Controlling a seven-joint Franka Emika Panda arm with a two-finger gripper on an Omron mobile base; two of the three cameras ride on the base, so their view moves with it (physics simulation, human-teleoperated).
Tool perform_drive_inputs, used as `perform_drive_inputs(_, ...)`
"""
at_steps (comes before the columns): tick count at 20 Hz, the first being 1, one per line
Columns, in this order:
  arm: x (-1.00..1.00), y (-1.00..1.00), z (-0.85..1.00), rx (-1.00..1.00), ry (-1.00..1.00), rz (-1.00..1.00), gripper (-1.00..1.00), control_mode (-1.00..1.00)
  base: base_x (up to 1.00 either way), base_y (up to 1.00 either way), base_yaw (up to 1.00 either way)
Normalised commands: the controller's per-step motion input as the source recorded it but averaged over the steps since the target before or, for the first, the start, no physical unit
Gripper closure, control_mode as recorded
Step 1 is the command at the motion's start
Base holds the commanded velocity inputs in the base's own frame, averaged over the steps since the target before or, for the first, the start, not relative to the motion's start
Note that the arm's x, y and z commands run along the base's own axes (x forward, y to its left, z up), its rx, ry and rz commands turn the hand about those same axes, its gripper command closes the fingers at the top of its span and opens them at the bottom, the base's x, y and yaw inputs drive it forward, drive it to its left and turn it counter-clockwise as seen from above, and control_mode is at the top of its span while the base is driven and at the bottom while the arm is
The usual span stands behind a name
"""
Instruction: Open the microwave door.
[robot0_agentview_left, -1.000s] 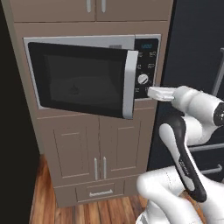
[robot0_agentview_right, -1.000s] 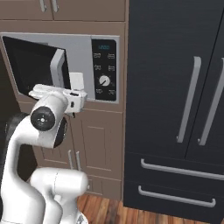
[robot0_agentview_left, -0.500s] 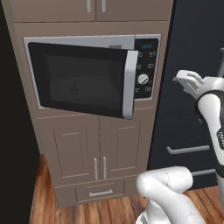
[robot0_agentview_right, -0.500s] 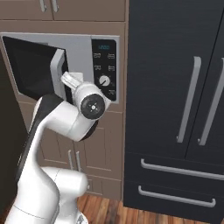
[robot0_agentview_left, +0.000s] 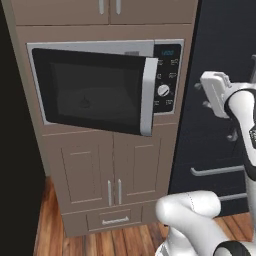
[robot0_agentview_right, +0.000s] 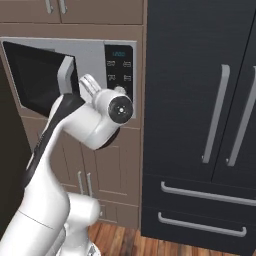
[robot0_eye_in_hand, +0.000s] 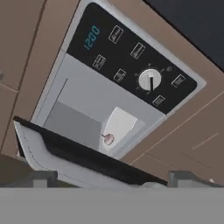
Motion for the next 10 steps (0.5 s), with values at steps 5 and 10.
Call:
perform_drive_inputs(5, 0.39, 0.15, 0.0, 0.17, 0.21, 0.04, -1.0, -1.0, 0.0, 0.0, 0.0)
perform_drive_inputs(10, 0.84, 0.02, 0.0, 0.18, 0.24, 0.05, -1.0, -1.0, 0.0, 0.0, 0.0)
